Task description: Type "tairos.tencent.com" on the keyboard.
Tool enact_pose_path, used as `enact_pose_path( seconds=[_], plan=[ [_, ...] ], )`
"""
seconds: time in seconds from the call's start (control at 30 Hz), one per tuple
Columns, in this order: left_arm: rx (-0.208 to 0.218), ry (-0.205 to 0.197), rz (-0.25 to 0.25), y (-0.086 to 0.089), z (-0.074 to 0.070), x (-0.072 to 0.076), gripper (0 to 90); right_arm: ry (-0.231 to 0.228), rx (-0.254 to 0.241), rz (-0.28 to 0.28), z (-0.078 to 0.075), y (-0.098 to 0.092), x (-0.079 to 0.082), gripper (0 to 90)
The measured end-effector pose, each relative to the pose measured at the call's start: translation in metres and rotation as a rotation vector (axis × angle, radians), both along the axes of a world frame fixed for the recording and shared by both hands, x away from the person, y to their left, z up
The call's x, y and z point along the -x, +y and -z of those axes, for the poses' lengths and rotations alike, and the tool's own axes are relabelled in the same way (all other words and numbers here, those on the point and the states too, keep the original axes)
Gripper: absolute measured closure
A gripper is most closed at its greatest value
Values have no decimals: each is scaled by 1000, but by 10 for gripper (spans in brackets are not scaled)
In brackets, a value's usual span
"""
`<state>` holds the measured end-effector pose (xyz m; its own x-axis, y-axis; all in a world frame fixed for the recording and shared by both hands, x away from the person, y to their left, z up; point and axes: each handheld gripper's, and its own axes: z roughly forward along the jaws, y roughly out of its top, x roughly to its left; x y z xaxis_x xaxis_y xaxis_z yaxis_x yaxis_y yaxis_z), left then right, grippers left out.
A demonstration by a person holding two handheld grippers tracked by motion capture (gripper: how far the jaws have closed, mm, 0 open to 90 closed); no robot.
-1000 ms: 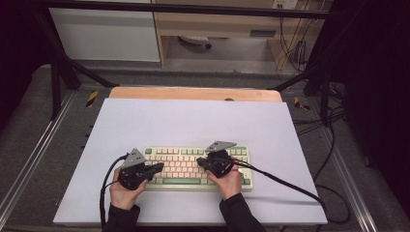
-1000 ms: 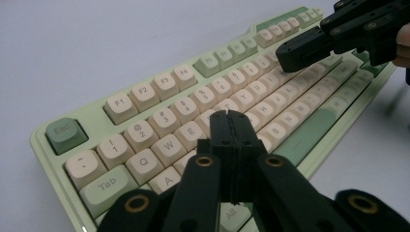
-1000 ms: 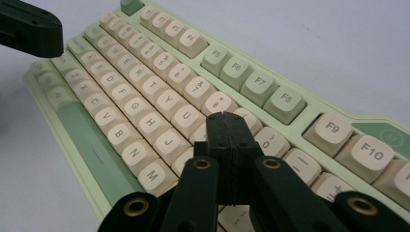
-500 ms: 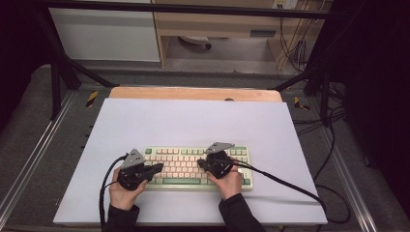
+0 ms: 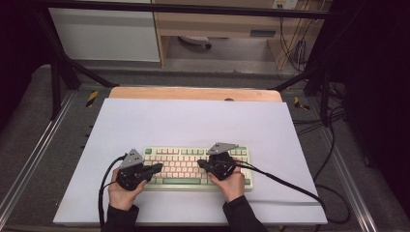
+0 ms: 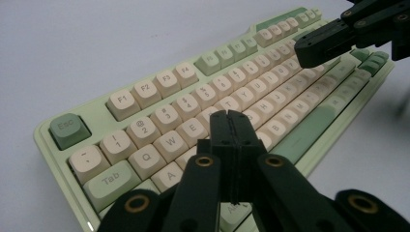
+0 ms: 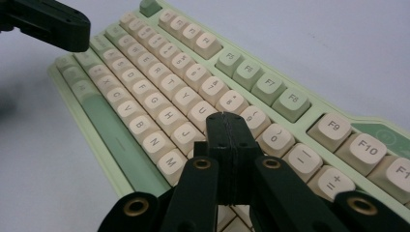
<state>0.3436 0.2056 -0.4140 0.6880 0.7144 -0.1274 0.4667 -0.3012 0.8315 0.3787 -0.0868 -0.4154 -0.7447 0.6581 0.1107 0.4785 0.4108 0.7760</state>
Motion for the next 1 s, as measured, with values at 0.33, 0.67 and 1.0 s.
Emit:
enact_pose_path(
  seconds=[0.33, 0.67, 1.0],
  plan=[
    [7, 0, -1, 2, 0, 0, 900, 10, -22, -31, -1, 2, 9, 900],
    [8, 1, -1, 2, 0, 0, 900, 33, -40, -50, 6, 7, 12, 900],
    [10, 2, 0, 1, 1, 0, 900, 50, -38, -62, 16, 13, 13, 900]
  ],
)
